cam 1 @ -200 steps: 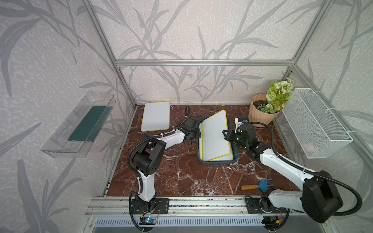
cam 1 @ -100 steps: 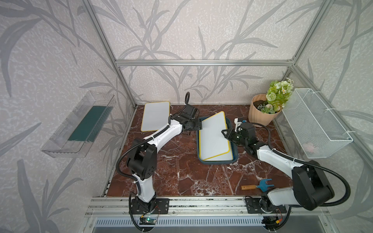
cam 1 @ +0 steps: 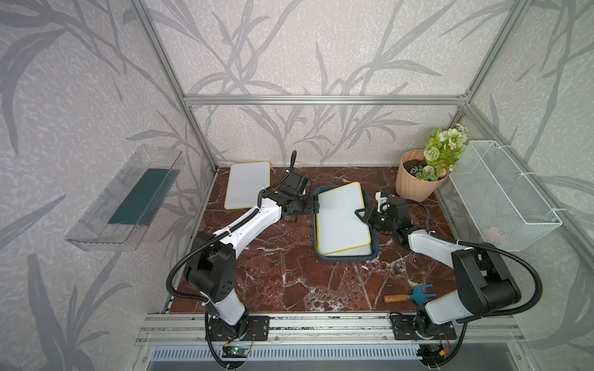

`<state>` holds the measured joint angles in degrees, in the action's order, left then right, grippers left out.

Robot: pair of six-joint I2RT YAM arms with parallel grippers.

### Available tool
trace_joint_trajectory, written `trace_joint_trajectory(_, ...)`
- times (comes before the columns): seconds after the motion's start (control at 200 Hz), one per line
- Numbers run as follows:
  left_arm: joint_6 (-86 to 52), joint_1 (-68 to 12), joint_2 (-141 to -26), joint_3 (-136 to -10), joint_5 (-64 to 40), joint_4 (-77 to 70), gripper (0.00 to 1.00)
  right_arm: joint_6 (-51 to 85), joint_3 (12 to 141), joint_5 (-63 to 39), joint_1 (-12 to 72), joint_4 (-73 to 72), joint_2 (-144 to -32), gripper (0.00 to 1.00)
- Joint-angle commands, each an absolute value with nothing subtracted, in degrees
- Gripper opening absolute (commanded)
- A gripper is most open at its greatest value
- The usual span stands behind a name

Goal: Put the whiteboard into the storage box
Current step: Place the whiteboard in the storage box.

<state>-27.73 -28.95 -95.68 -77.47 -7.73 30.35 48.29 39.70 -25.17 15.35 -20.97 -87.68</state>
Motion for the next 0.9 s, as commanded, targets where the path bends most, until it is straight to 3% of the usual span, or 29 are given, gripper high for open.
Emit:
trace_joint_trajectory(0.0, -25.93, -28.8, -93.45, -75.65, -8.24, 30.17, 0.84, 47.46, 39.03, -29.46, 15.17, -25.02, -89.16, 0.29)
trace_joint_trajectory(0.2, -24.51, -28.52, -94.14, -76.81, -7.99, 30.88, 0.84, 48.04, 38.96, -31.55, 14.59, -27.51, -92.03, 0.34)
trace_joint_trajectory(0.66, -24.73, -19.75, -91.15, -75.98, -6.12, 30.26, 0.88, 43.2, 39.66, -26.27, 14.68, -20.36, -90.82, 0.76)
trace_joint_trajectory(0.895, -27.21, -11.9, -91.5, -74.63, -10.49, 27.58, 0.87, 37.14, 40.93, -20.88, 15.02, -11.84, -85.83, 0.88)
